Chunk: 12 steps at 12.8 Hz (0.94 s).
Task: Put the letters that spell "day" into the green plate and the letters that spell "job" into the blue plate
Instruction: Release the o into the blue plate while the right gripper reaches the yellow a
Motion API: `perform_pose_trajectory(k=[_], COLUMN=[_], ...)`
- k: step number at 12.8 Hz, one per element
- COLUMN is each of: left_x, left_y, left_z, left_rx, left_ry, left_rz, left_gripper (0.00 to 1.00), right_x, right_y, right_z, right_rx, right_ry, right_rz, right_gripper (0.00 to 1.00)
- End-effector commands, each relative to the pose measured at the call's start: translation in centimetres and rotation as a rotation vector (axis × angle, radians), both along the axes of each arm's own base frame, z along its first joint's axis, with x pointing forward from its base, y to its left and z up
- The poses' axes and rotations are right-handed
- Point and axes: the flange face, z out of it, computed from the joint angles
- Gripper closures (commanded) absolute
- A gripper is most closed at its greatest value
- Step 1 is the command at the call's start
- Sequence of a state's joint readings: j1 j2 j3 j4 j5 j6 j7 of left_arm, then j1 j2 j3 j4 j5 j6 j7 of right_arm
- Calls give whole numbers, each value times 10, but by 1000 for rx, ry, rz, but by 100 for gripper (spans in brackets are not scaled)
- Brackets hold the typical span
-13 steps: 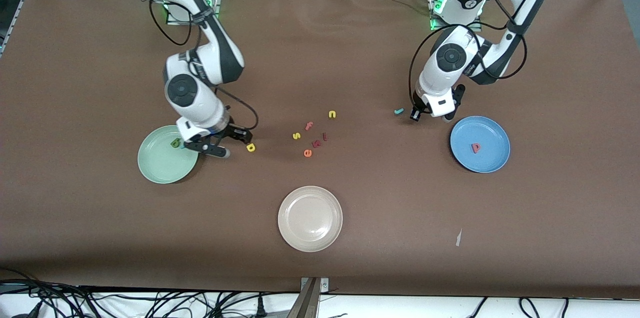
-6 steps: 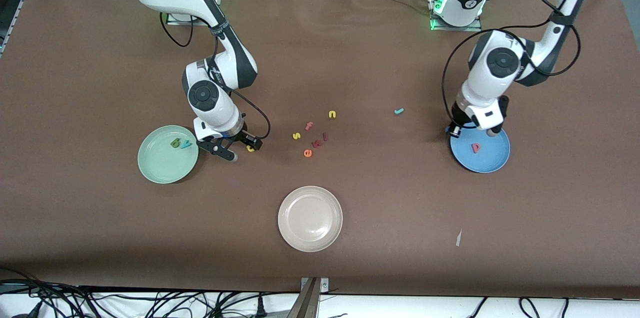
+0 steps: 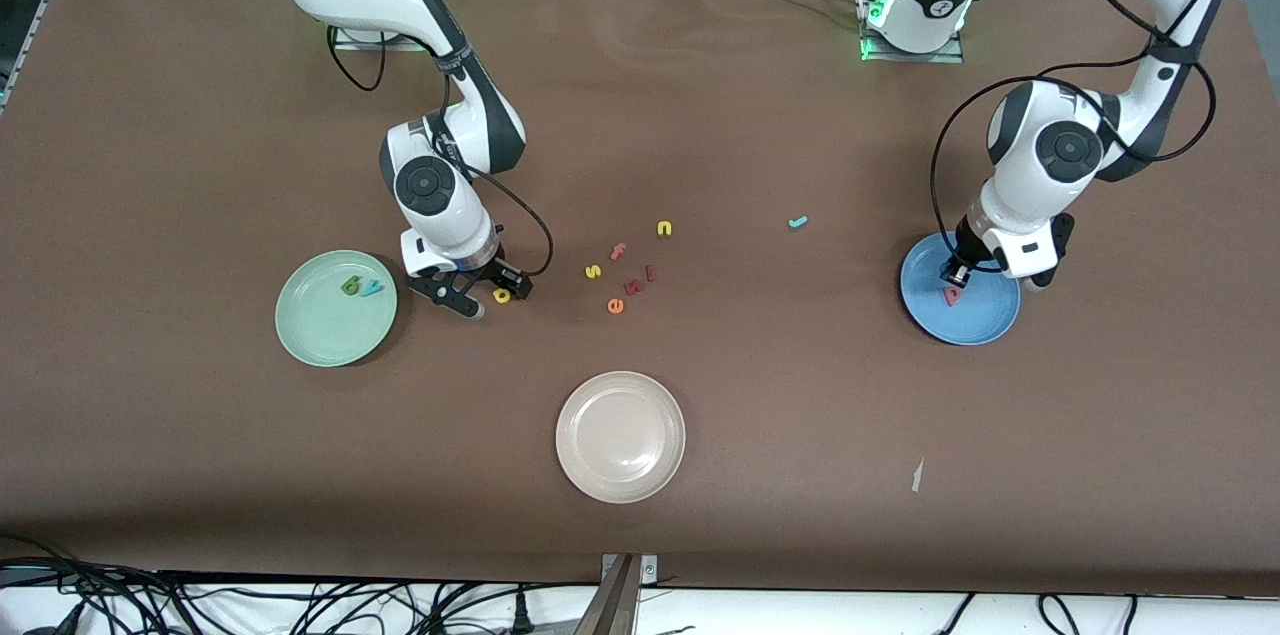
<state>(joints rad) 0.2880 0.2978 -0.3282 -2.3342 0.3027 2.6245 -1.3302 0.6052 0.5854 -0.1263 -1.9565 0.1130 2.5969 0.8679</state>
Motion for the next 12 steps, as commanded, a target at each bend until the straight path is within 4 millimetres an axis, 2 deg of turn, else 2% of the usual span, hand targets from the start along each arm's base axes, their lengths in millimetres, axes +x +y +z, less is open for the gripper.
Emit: perform_pose_trajectory(k=[1, 3, 4, 7, 8, 9, 11, 12], left_x=[2, 3, 5, 17, 18, 13, -2, -9], left_y=[-7, -10, -19, -60, -73, -92, -126, -133], left_z=[-13, -12, -6, 39, 46, 49, 42, 38], left_rx=[10, 9, 4, -21, -47, -65, -87, -83], left_ry=[15, 15, 4, -12, 1, 4, 31, 43], left_rz=[-57, -57, -49, 23, 49, 51, 113, 143], left_gripper=[41, 33, 31, 30, 30, 30, 30, 30], right_x=[2, 1, 1, 2, 2, 2, 3, 3], right_y=[-3, -2, -2, -3, -2, -3, -2, -2], right_z=[-7, -9, -9, -15, -15, -15, -15, -16], right_rx=[-3, -3, -3, 0, 0, -1, 1, 0], right_ry=[-25, -23, -25, -36, -37, -36, -39, -38], right_rz=[-16, -15, -15, -16, -16, -11, -12, -12], right_gripper=[17, 23, 27, 31, 35, 37, 43, 49])
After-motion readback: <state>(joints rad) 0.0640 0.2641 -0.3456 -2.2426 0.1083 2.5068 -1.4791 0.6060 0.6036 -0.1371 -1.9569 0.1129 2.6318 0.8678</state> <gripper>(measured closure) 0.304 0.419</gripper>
